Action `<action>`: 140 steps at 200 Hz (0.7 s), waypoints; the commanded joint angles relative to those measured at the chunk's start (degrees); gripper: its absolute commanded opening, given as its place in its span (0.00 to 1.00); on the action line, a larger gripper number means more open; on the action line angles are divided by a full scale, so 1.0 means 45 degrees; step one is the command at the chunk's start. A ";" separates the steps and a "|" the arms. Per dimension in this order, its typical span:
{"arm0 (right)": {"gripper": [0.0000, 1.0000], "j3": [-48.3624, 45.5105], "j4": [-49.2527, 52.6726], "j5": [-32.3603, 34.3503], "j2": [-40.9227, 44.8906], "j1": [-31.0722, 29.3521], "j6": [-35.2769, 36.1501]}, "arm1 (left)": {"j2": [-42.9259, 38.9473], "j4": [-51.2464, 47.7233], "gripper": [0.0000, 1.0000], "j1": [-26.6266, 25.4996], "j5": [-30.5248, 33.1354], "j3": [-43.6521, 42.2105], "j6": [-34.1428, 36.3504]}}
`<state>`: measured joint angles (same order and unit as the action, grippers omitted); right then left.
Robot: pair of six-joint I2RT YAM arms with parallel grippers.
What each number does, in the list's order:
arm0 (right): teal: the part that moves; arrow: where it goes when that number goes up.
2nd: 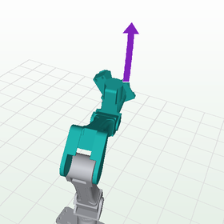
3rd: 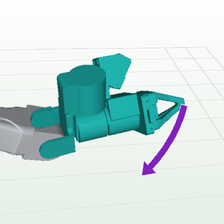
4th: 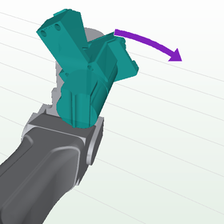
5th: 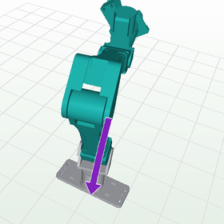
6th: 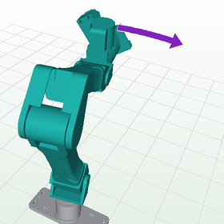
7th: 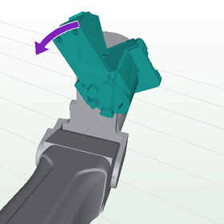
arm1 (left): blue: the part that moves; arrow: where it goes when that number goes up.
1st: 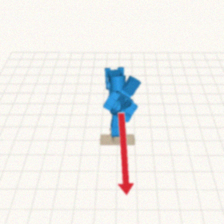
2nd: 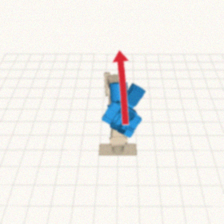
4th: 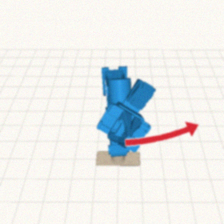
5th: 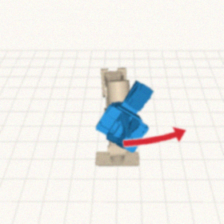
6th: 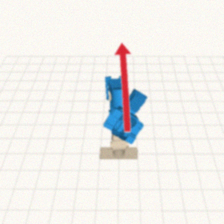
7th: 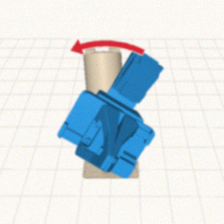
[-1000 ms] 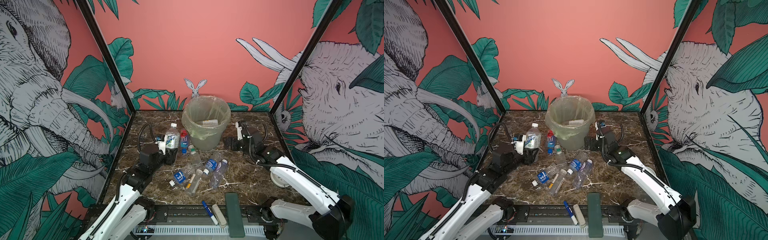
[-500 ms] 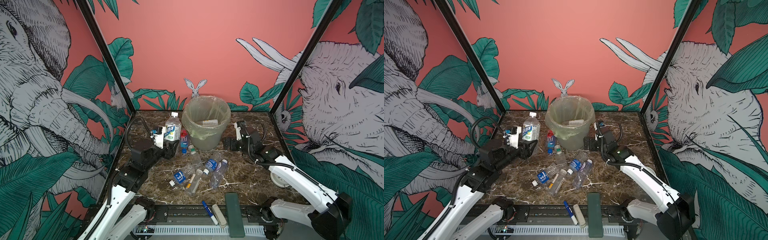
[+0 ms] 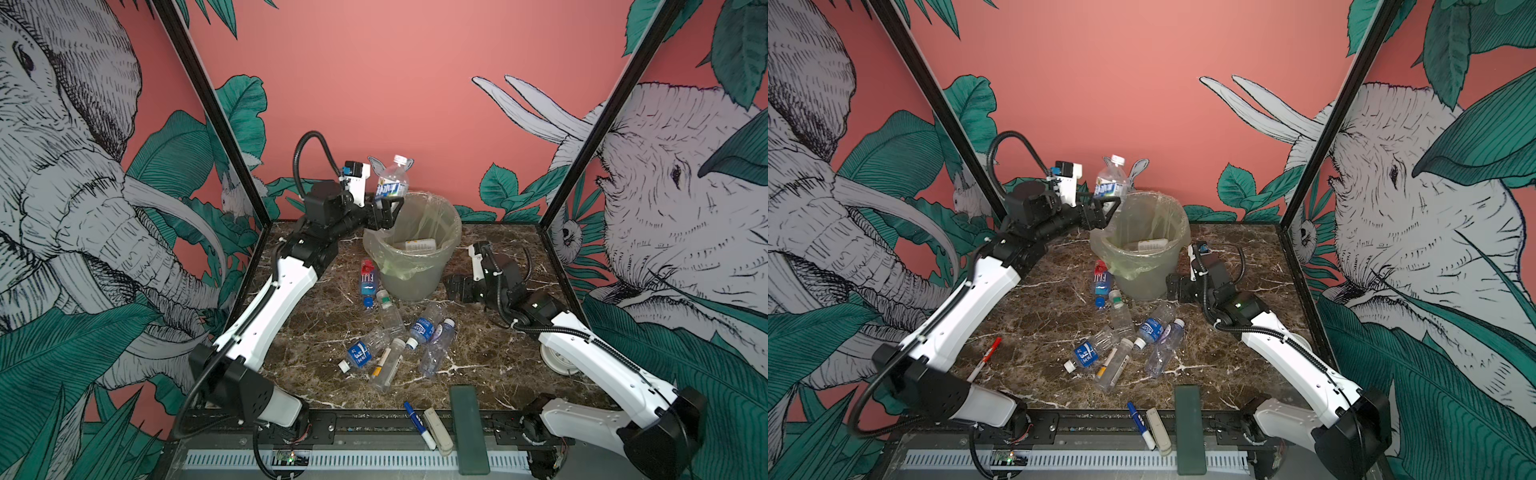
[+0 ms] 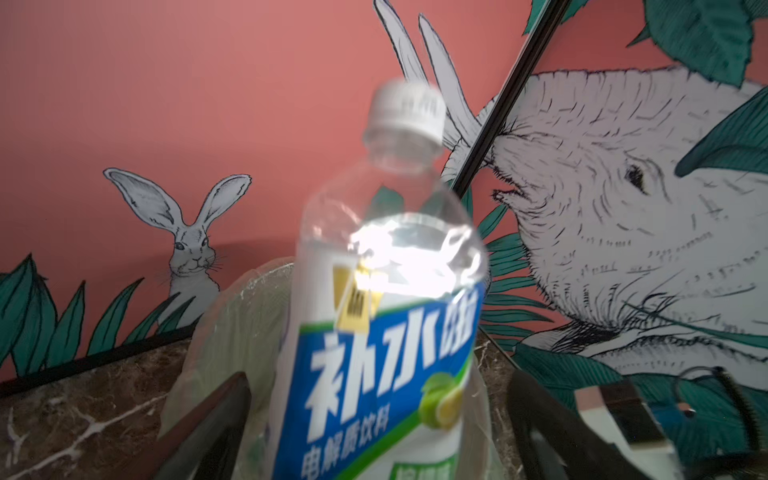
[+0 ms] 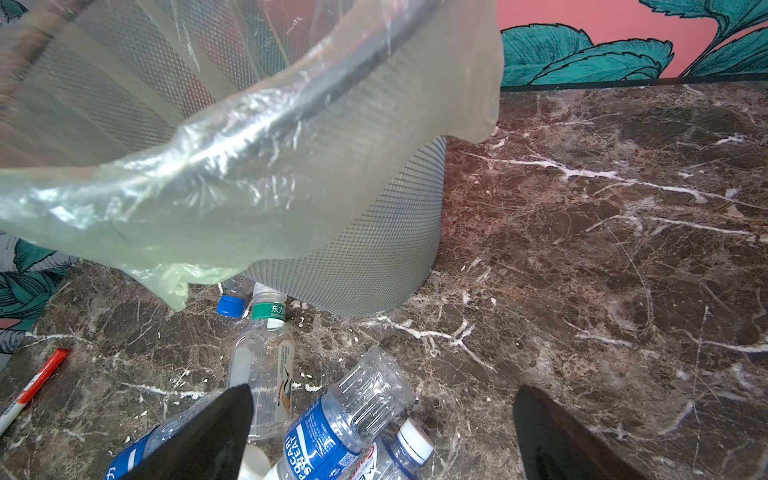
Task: Throw the plastic bottles in the bin
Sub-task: 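Lift the green-lemon bottle with the left gripper and drop it into the bin, then withdraw the left gripper from the bin back toward the bottle pile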
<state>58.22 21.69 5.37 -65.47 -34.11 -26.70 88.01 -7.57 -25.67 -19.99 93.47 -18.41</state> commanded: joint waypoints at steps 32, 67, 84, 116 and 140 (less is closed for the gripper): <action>1.00 -0.0257 -0.0092 0.0155 0.0894 -0.0018 -0.0175 | -0.1015 -0.0596 1.00 0.0038 0.0478 -0.0503 0.0718; 1.00 -0.0242 -0.0063 0.0138 0.0742 -0.0018 -0.0122 | -0.2344 -0.0754 1.00 0.0041 0.1063 -0.1733 0.1137; 1.00 -0.0222 -0.0135 0.0113 0.0644 -0.0020 -0.0170 | -0.2669 -0.1061 1.00 0.0042 0.1204 -0.1990 0.1306; 0.99 -0.0256 -0.0189 0.0146 0.0550 -0.0018 -0.0287 | -0.3184 -0.1356 1.00 0.0050 0.1297 -0.2617 0.1542; 0.99 -0.0358 -0.0130 0.0172 0.0565 -0.0020 -0.0414 | -0.3619 -0.1553 1.00 0.0044 0.1383 -0.3267 0.1742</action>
<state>57.87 21.78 5.50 -62.92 -34.11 -27.46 73.52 -11.86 -25.67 -14.76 81.82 -12.49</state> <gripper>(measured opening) 0.994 0.994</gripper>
